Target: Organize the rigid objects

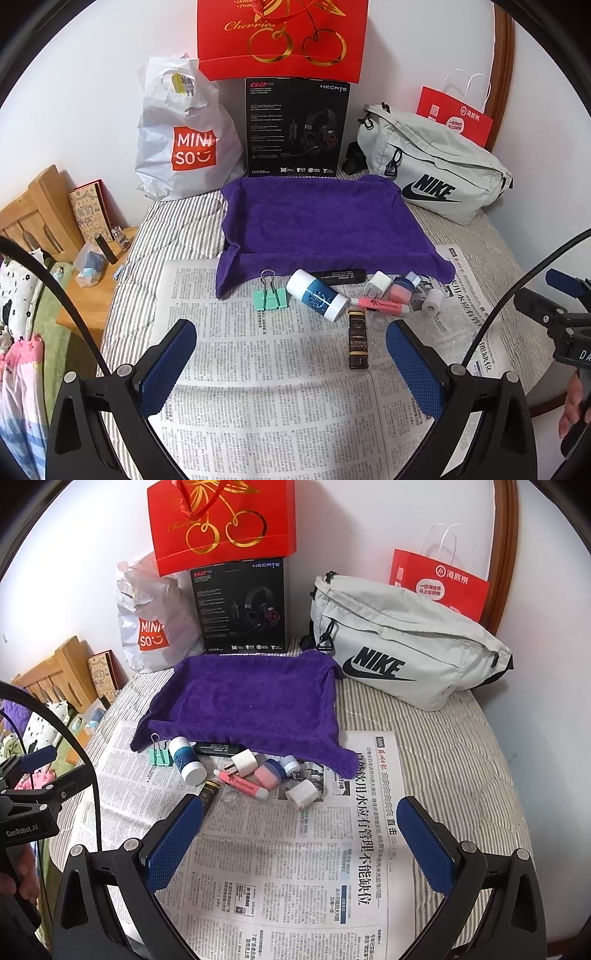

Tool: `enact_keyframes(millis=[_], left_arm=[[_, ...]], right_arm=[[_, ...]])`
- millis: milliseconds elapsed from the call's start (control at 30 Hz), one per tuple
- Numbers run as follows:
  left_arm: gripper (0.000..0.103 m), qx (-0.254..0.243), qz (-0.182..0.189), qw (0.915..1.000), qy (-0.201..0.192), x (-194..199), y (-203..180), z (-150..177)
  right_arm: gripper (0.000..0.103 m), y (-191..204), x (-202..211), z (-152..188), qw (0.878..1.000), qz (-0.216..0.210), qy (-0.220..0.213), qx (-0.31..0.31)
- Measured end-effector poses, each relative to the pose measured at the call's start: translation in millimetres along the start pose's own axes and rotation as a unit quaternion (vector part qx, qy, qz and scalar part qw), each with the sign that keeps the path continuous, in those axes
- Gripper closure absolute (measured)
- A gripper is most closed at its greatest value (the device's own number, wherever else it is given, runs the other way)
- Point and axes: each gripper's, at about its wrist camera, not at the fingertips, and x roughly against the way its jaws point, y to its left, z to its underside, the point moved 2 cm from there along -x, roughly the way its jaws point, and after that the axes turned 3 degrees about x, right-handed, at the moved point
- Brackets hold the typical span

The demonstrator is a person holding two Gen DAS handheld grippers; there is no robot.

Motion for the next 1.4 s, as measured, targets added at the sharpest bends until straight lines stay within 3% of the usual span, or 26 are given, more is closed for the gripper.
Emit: enact_keyframes(millis=[333,500,767,1000,1167,1233,1267,1400], left_arm=[[0.000,0.012,0.008,0.9996,0.023,-51.8,18.2,1.9],[0.000,0.009,-0.024,0.9989,0.039,-89.8,22.8,2.9],[0.004,0.011,-0.023,0.9977,0.063,-145.3,24.7,10.9],[0.019,0.029,-0.013,0.9969,0.072,-174.0,30.1,12.8],[0.024,0.031,-0.017,0.9981,0.050,-176.3,30.3,13.2],[0.033,0.032,-0.014,0.9985,0.042,-175.0,29.6,13.3],[0.044,0.033,-0.009,0.9987,0.037,-173.5,28.4,13.6],[0.051,0.037,0.005,0.9989,0.030,-172.6,27.6,13.8]], right_arm=[[0.000,-7.7,-27.9,2.2,1.000,0.004,0.024,-0.004],[0.000,-12.7,-41.0,1.3,1.000,0.004,0.021,-0.006],[0.000,-19.1,-73.0,4.7,1.000,-0.002,0.030,-0.005],[0.000,-19.0,-95.2,8.3,0.999,0.011,0.050,0.013],[0.000,-23.5,-108.1,10.1,0.998,0.009,0.063,0.008],[0.000,-24.7,-112.5,10.9,0.998,0.012,0.067,0.009],[0.000,-25.4,-114.9,11.3,0.998,0.012,0.069,0.009],[0.000,-29.2,-123.6,12.1,0.997,0.008,0.078,0.005]])
